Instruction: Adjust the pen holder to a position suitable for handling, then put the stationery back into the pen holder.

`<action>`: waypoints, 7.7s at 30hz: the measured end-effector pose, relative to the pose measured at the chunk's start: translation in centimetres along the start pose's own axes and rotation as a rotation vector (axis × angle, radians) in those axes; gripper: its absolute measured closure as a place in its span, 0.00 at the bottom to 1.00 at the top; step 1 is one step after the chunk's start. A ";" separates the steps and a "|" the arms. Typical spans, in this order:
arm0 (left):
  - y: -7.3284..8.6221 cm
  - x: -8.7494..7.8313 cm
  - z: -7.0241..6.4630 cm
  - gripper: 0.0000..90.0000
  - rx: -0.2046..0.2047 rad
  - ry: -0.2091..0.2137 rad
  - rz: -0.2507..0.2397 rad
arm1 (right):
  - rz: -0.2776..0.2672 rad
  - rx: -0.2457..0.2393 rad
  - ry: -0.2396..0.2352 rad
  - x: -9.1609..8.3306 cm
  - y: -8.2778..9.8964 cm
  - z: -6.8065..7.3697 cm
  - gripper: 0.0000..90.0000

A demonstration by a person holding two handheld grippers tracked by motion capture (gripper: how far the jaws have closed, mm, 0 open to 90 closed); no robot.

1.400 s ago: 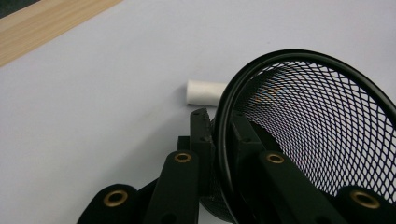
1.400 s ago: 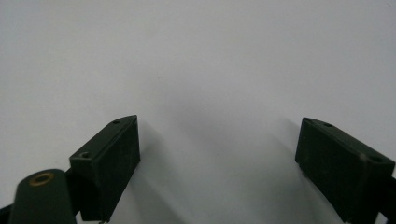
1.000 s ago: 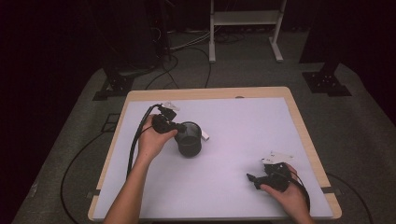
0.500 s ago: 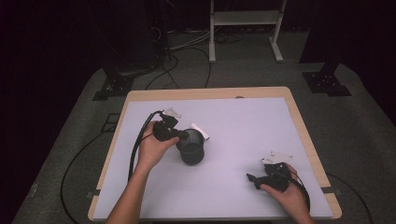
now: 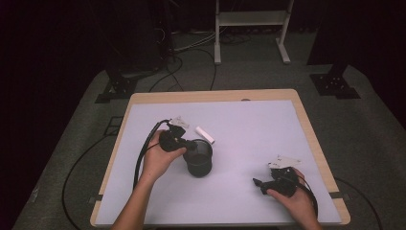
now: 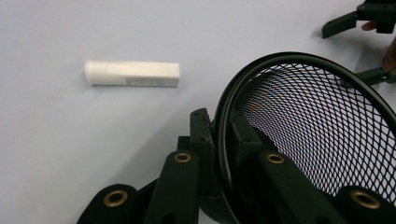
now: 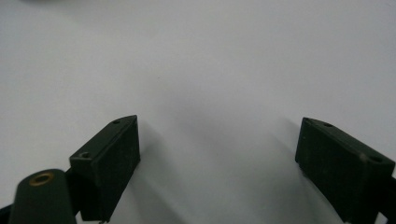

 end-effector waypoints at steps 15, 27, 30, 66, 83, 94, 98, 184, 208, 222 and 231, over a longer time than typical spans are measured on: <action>0.3 1.1 -2.3 0.91 0.021 0.068 0.025 | 0.001 0.003 0.000 0.0 0.0 0.0 0.14; 0.3 2.8 -3.8 0.91 0.053 0.096 0.044 | 0.002 -0.001 0.000 0.0 0.0 0.0 0.14; 0.2 3.1 -4.0 0.91 0.051 0.094 0.044 | 0.001 0.001 0.000 0.0 0.0 0.0 0.14; 0.6 0.4 -3.3 0.49 0.032 0.107 -0.037 | 0.002 0.000 0.000 0.0 0.0 0.0 0.14; 3.0 -2.6 -2.6 0.30 0.026 0.051 -0.080 | 0.002 0.004 0.000 0.0 0.0 0.0 0.14; 5.6 -3.8 -1.7 0.25 0.015 -0.001 -0.106 | 0.002 0.001 0.000 0.0 0.0 0.0 0.14; 6.5 -4.0 -1.3 0.21 0.003 -0.024 -0.105 | 0.002 0.000 0.000 0.0 0.0 0.0 0.14; 16.8 -1.6 1.2 0.02 -0.066 -0.259 -0.073 | -0.063 -0.010 -0.041 2.6 -7.1 -0.6 0.42; 16.8 -1.6 1.2 0.02 -0.067 -0.257 -0.073 | -0.089 -0.040 -0.105 6.8 -11.8 0.5 0.51; 16.8 -1.6 1.2 0.02 -0.069 -0.255 -0.073 | -0.094 -0.066 -0.124 9.0 -13.9 1.3 0.57; 16.8 -1.6 1.2 0.02 -0.070 -0.255 -0.073 | -0.079 -0.064 -0.134 11.0 -14.5 1.6 0.60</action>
Point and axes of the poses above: each handheld gripper's, and its own axes: x roughly forward along the jaws, y roughly out of its underside, z roughly to its left, the point moved 3 cm from there along x, roughly forward along the jaws, and after that the axes turned 2 degrees about -y, right-handed, at the moved point
